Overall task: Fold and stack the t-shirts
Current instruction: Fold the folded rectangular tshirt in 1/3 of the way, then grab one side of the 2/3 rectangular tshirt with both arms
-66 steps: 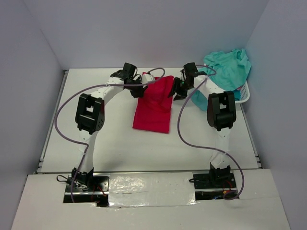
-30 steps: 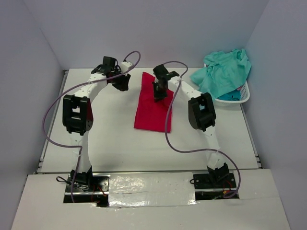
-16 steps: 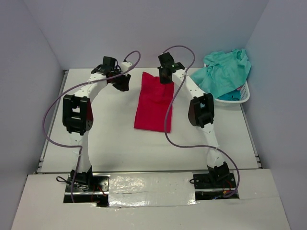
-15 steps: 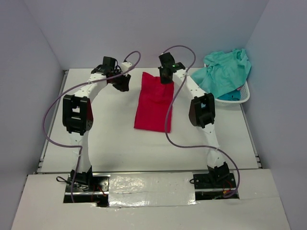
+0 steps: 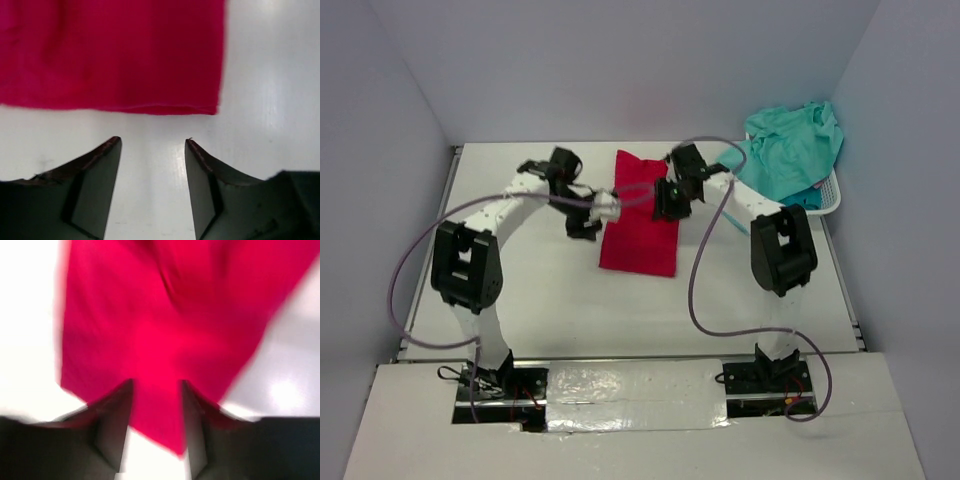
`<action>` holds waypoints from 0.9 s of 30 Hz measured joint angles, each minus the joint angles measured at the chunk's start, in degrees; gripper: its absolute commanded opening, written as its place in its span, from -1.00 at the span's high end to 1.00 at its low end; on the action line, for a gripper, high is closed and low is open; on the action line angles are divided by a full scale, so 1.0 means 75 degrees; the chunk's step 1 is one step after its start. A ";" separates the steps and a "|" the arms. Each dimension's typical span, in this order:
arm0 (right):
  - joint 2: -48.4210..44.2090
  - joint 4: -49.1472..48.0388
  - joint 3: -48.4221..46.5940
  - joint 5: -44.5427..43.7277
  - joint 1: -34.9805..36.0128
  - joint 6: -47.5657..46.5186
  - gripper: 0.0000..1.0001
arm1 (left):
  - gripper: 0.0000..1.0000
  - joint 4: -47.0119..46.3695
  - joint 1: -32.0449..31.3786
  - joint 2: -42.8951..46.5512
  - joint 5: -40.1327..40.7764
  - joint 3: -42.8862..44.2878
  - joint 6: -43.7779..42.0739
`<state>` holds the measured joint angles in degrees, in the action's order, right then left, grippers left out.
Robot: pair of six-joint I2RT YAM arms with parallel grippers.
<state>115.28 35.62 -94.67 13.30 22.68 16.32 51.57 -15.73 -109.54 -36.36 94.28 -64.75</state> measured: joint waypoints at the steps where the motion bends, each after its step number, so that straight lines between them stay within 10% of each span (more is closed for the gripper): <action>1: -0.0230 -0.0195 0.0580 0.0090 -0.0003 0.0175 -0.12 | -0.35 0.0035 -0.0242 0.0335 0.0137 -0.0536 -0.0530; 9: -0.1996 -0.0522 0.4252 0.0860 0.0029 0.1361 -0.21 | -0.45 -0.2090 -0.1737 0.1990 0.1011 -0.4065 -0.2366; 27: -0.1883 -0.1801 0.5082 0.1617 0.0009 0.2250 -0.13 | -0.30 -0.4013 -0.1894 0.1457 0.1708 -0.4826 -0.2763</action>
<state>101.16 22.11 -56.55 25.43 22.74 33.19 21.47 -29.93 -98.61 -23.55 58.08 -85.47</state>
